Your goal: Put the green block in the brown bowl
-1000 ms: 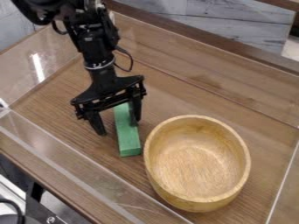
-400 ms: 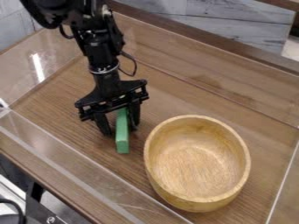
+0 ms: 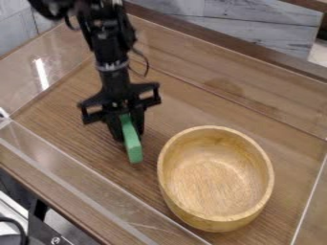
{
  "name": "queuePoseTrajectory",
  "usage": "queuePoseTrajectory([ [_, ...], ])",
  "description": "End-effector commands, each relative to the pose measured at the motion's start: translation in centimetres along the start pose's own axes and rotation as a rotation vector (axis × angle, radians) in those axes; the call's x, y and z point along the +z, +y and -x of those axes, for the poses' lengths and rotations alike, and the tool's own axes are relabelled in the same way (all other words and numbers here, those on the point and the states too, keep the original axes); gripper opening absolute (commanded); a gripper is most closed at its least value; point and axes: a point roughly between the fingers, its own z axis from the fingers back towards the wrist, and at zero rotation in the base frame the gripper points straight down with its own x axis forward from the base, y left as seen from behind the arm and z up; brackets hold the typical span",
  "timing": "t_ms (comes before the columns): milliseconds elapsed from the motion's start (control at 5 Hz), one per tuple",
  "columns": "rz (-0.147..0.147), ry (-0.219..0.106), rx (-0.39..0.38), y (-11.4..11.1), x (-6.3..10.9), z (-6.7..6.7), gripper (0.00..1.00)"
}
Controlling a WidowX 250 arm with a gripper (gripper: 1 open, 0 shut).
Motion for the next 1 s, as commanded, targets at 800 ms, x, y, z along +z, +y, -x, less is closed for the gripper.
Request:
queuePoseTrajectory([
  [800, 0.175, -0.088, -0.195, -2.4, 9.5, -3.5, 0.0],
])
